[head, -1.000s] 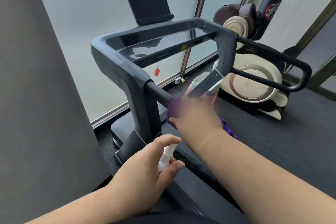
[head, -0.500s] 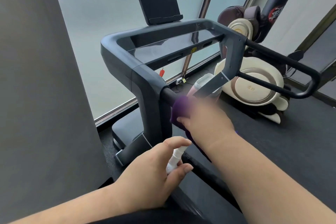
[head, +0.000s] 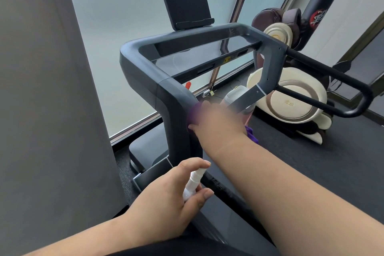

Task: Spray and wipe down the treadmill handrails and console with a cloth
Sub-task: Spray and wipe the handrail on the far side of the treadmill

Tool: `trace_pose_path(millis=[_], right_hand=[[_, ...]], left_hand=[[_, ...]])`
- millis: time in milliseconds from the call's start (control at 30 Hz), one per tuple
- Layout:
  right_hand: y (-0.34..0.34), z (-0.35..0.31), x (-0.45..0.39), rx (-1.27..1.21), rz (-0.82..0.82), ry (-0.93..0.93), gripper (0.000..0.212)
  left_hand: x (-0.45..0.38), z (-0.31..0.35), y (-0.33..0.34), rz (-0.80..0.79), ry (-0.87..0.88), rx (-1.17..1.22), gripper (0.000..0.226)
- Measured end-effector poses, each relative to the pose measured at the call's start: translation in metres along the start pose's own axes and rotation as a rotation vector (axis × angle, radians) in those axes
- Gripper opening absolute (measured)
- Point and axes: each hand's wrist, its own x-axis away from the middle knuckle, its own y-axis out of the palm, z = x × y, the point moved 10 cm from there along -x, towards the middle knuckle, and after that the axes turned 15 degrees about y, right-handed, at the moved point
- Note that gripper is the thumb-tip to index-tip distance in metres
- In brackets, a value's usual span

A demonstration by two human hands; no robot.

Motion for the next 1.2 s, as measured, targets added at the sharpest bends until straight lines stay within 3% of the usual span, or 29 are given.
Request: trace_pose_path(millis=[267, 400, 500, 733, 900, 1133, 1200], right_hand=[[0.002, 0.041, 0.014, -0.128, -0.099, 0.017, 0.053], [-0.001, 0.048, 0.027, -0.039, -0.011, -0.004, 0.052], [-0.001, 0.034, 0.016, -0.003, -0.04, 0.031, 0.057], [0.009, 0.017, -0.015, -0.163, -0.307, 0.02, 0.053], [0.013, 0.039, -0.007, -0.188, -0.36, 0.052, 0.053], [0.003, 0.026, 0.0, 0.06, -0.093, 0.151, 0.062], [0.005, 0.011, -0.009, 0.08, -0.03, 0.134, 0.055]], left_hand=[[0.001, 0.001, -0.007, 0.029, 0.052, -0.007, 0.042], [0.008, -0.011, -0.021, 0.074, 0.045, -0.033, 0.041], [0.013, -0.019, -0.027, 0.083, 0.028, -0.045, 0.041], [0.012, -0.009, -0.019, 0.064, 0.04, -0.043, 0.043], [0.012, 0.001, -0.016, 0.065, 0.067, -0.034, 0.043], [0.019, -0.01, -0.02, 0.084, 0.002, 0.01, 0.039], [0.017, -0.008, -0.018, 0.075, -0.001, 0.014, 0.04]])
